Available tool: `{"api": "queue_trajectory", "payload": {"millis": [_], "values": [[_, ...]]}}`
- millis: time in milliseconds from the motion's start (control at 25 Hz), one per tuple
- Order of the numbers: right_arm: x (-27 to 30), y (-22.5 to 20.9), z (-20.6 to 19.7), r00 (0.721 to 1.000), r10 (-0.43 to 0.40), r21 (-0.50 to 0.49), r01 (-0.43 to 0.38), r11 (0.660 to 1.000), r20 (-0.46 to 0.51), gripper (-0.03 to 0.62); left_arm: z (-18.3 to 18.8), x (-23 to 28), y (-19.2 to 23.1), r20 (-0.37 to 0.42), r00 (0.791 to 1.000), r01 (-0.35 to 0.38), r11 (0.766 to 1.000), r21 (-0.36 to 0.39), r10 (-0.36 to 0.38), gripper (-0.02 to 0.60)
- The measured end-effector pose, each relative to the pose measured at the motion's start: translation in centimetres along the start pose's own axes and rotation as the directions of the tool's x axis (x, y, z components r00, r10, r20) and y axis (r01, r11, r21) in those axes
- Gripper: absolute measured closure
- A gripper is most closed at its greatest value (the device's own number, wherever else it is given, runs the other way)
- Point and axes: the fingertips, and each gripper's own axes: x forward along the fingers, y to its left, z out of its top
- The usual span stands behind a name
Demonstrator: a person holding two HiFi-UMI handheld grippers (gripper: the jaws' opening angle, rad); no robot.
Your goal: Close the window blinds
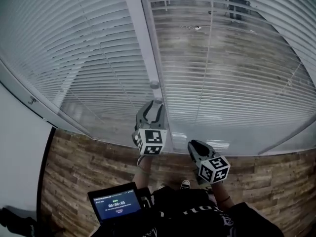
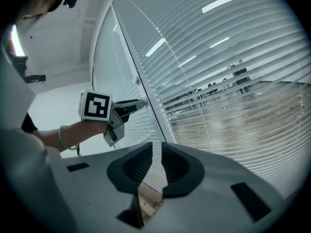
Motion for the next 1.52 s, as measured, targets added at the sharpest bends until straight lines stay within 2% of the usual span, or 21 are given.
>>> {"api": "queue_trajectory", "payload": {"millis": [80, 200, 320, 400, 480, 560, 720, 760, 800, 840, 880, 960, 1000, 1040, 1120, 1200, 1280, 1360, 1400, 1440, 1520], "values": [[0.1, -0.5, 0.0, 1.0, -0.011, 0.008, 0.011, 1.0, 0.0, 0.525, 0.3, 0.5, -0.3, 0.002, 1.0, -0.006, 0.994, 0.107, 0.006, 0.451], [0.1, -1.6, 0.1, 0.998, -0.054, 0.028, 0.055, 0.998, -0.007, 0.525, 0.9, 1.3, -0.1, 0.001, 1.0, 0.0, 0.99, 0.138, 0.0, 0.449], [-0.2, -2.4, -0.1, 0.995, -0.095, 0.049, 0.095, 0.994, -0.001, 0.525, 0.7, 1.4, 0.1, 0.026, 0.998, 0.05, 0.997, -0.057, -0.049, 0.453], [-0.1, -2.5, -0.2, 0.994, -0.11, 0.057, 0.11, 0.992, 0.005, 0.525, 0.8, 1.3, 0.2, 0.05, 0.995, 0.092, 0.958, -0.271, -0.082, 0.453], [-0.1, -2.1, -0.3, 0.993, -0.116, 0.065, 0.115, 0.991, 0.005, 0.525, 1.0, 1.2, 0.9, 0.091, 0.991, 0.128, 0.836, -0.534, -0.094, 0.453], [-0.1, -1.6, -0.5, 0.993, -0.117, 0.07, 0.117, 0.991, -0.003, 0.525, 1.1, 1.1, 1.6, 0.134, 0.987, 0.157, 0.661, -0.734, -0.086, 0.454], [-0.3, -0.8, -1.3, 0.992, -0.122, 0.075, 0.122, 0.99, -0.013, 0.525, 0.7, 1.3, 1.5, 0.211, 0.973, 0.232, 0.328, -0.916, -0.096, 0.456], [-0.3, -0.8, -1.2, 0.992, -0.125, 0.075, 0.126, 0.989, -0.01, 0.525, 0.7, 1.3, 1.3, 0.23, 0.968, 0.249, 0.276, -0.928, -0.101, 0.455], [-0.3, -0.7, -1.2, 0.992, -0.129, 0.074, 0.129, 0.989, -0.007, 0.525, 0.7, 1.3, 1.3, 0.235, 0.966, 0.255, 0.28, -0.925, -0.105, 0.455], [-0.3, -0.7, -1.1, 0.991, -0.133, 0.073, 0.133, 0.988, -0.006, 0.525, 0.8, 1.3, 1.4, 0.222, 0.969, 0.246, 0.357, -0.901, -0.107, 0.454], [-0.3, -0.7, -1.1, 0.991, -0.136, 0.072, 0.136, 0.988, -0.005, 0.525, 0.9, 1.2, 1.5, 0.191, 0.976, 0.219, 0.5, -0.838, -0.106, 0.454], [-0.5, -0.7, -1.2, 0.99, -0.143, 0.071, 0.144, 0.987, -0.008, 0.525, 1.2, 0.9, 1.2, 0.103, 0.991, 0.131, 0.831, -0.541, -0.089, 0.454], [-0.5, -0.7, -1.3, 0.989, -0.147, 0.072, 0.147, 0.986, -0.01, 0.525, 1.3, 0.8, 0.8, 0.062, 0.995, 0.089, 0.938, -0.334, -0.073, 0.454], [-0.6, -0.7, -1.4, 0.989, -0.151, 0.074, 0.151, 0.986, -0.011, 0.525, 1.3, 0.8, 0.4, 0.031, 0.998, 0.06, 0.988, -0.144, -0.056, 0.454], [-0.7, -0.9, -1.7, 0.987, -0.16, 0.079, 0.16, 0.984, -0.013, 0.525, 1.3, 1.0, 0.0, -0.001, 0.999, 0.04, 0.997, 0.069, -0.04, 0.454], [-0.8, -0.9, -1.9, 0.986, -0.167, 0.085, 0.168, 0.982, -0.015, 0.525, 1.3, 1.1, 0.1, 0.002, 0.999, 0.049, 0.997, 0.057, -0.049, 0.453], [-0.9, -1.0, -2.1, 0.985, -0.172, 0.092, 0.173, 0.981, -0.02, 0.525, 1.2, 1.1, 0.4, 0.017, 0.997, 0.082, 0.989, -0.123, -0.081, 0.453], [-0.9, -1.2, -2.4, 0.984, -0.178, 0.101, 0.18, 0.978, -0.026, 0.525, 1.3, 1.0, 0.9, 0.054, 0.992, 0.128, 0.905, -0.406, -0.116, 0.454], [-1.0, -1.2, -2.4, 0.983, -0.181, 0.105, 0.183, 0.977, -0.027, 0.525, 1.3, 1.1, 1.2, 0.083, 0.989, 0.151, 0.821, -0.551, -0.126, 0.454], [-1.0, -1.3, -2.4, 0.983, -0.183, 0.109, 0.185, 0.977, -0.027, 0.525, 1.2, 1.1, 1.6, 0.117, 0.985, 0.175, 0.71, -0.682, -0.13, 0.454], [-1.0, -1.4, -2.3, 0.982, -0.185, 0.114, 0.187, 0.976, -0.026, 0.525, 0.8, 1.3, 1.9, 0.2, 0.971, 0.238, 0.41, -0.88, -0.135, 0.454]]}}
